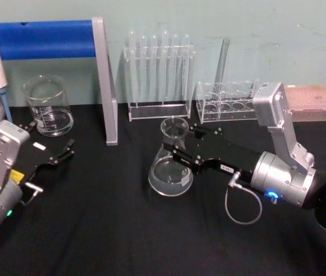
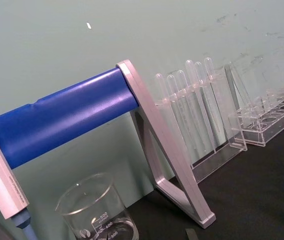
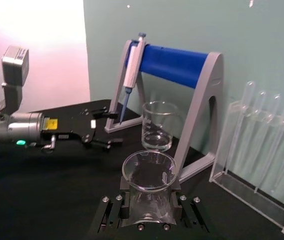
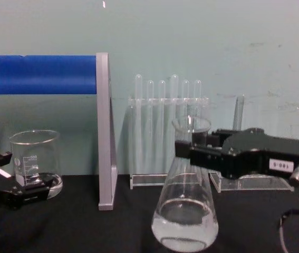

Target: Grasp the erlenmeyer flask with one hand, shake it three times, then place it back.

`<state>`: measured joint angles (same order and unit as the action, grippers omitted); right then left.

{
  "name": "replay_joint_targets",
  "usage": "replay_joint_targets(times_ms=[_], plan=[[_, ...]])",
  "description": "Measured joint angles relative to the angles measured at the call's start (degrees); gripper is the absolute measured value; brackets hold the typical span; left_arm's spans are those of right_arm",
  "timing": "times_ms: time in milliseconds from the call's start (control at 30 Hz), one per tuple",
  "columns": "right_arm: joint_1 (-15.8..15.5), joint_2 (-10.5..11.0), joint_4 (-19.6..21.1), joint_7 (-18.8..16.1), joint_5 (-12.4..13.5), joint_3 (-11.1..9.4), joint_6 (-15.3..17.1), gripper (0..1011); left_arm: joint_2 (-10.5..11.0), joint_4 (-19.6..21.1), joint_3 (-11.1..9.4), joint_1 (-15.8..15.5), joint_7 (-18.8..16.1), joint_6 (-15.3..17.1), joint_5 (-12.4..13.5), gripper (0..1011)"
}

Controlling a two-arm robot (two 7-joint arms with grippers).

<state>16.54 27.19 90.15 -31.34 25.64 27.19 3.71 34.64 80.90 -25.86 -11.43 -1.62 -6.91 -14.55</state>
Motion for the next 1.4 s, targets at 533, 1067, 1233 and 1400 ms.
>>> replay_joint_targets(times_ms=[533,1067,1233,1400], plan=[[1.9,0.3,-4.8,-4.9,0.8,3.8,-2.3,447,0.0,0.0,0.0,0.0,0.0,0.0,0.0,1001],[3.1,0.0,-7.0,-6.2,1.9,5.6,-2.3,447,0.0,0.0,0.0,0.0,0.0,0.0,0.0,1001],[3.3,0.1,-7.3,-6.3,2.0,5.9,-2.2,447,0.0,0.0,0.0,0.0,0.0,0.0,0.0,1001],[3.7,0.0,-7.9,-6.6,2.2,6.3,-2.1,447,0.0,0.0,0.0,0.0,0.0,0.0,0.0,1001]])
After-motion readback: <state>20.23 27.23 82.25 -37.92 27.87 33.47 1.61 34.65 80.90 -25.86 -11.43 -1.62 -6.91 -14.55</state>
